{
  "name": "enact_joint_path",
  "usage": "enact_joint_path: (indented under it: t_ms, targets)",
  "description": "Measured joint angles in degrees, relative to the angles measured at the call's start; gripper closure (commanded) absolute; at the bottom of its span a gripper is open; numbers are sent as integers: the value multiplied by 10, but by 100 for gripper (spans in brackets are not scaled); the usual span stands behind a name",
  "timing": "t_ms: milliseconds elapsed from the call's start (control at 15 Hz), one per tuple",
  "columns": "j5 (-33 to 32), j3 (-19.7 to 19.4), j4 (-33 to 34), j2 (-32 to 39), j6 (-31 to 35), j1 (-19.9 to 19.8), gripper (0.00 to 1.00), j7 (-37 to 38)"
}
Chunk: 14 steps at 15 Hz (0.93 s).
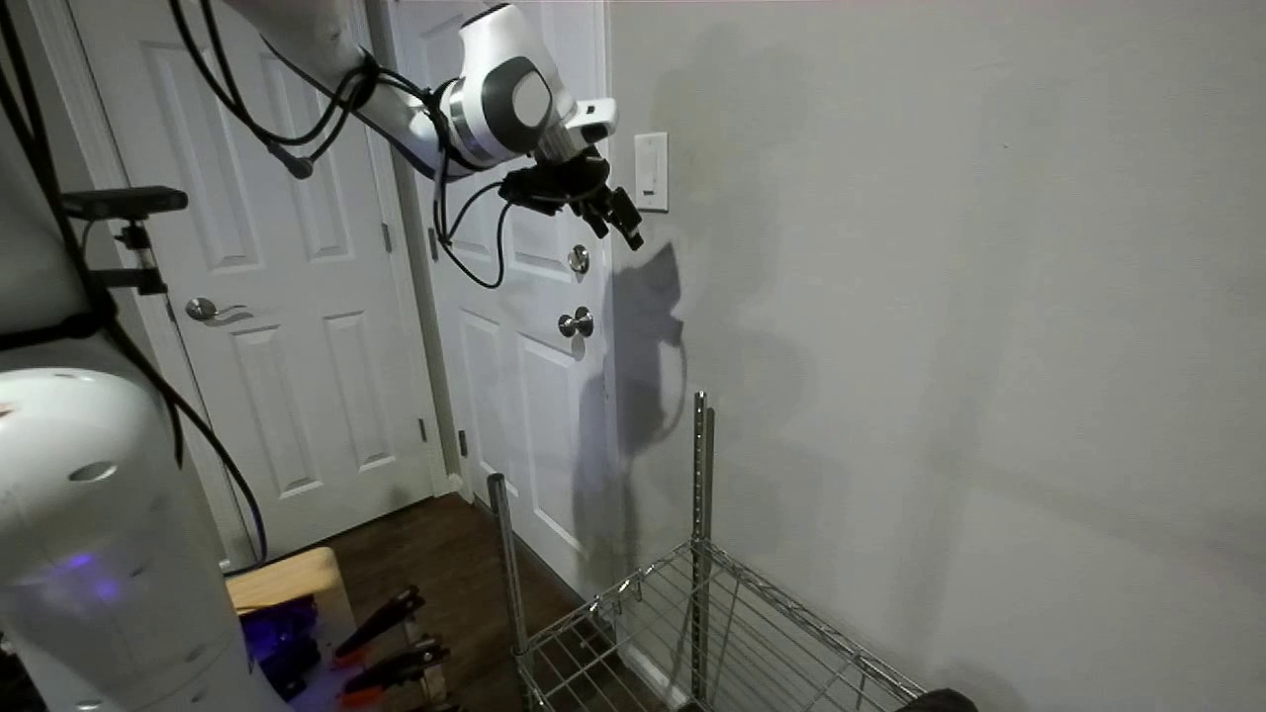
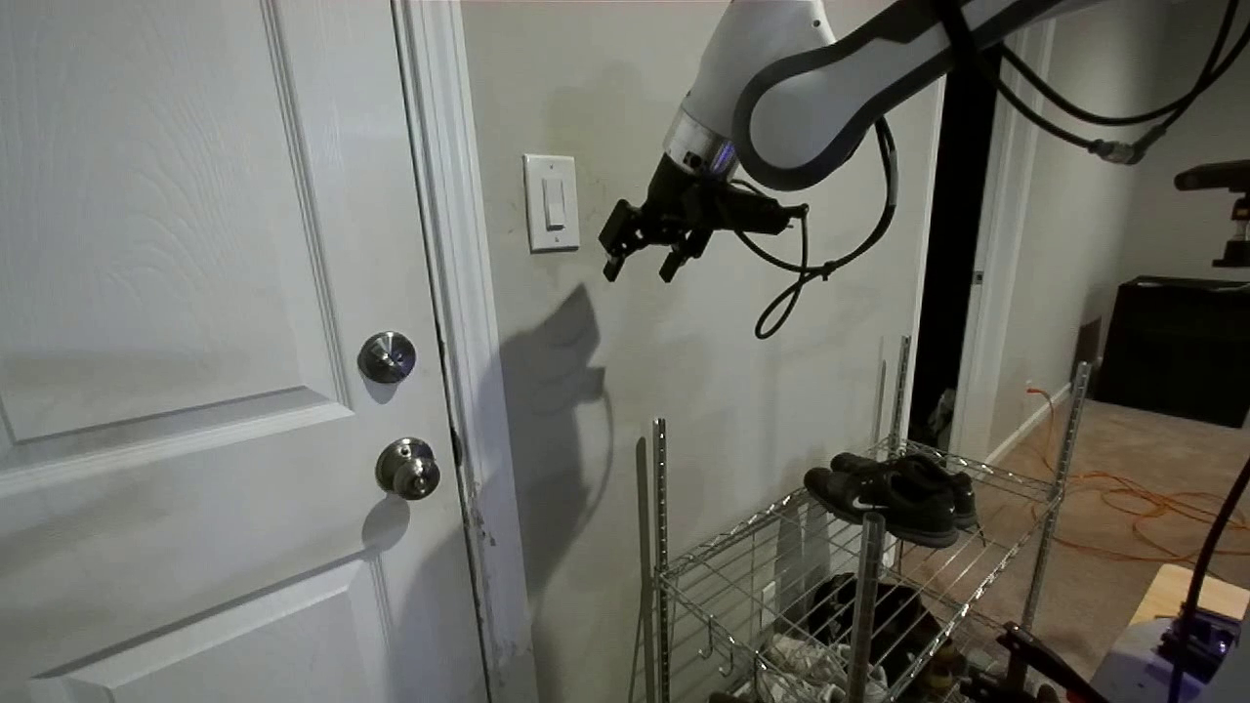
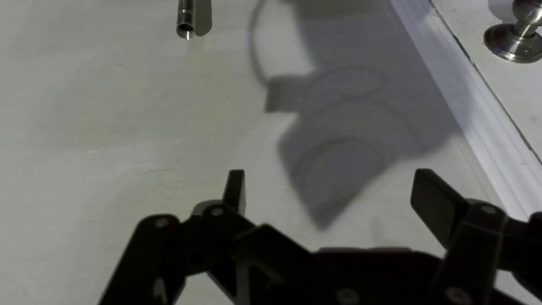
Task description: Flip the light switch on the wall
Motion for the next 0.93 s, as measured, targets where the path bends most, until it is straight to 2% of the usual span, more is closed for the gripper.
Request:
enact_joint_path:
  t_ms: [267, 333, 400, 933]
  targets:
    - [-8, 3, 0, 6, 31, 0, 0, 6]
    - [-20, 4, 0, 7, 45, 0, 25, 18]
    - [-34, 4, 0, 8, 61, -1, 26, 32]
    - [-142, 6, 0, 7, 170, -15, 80, 126]
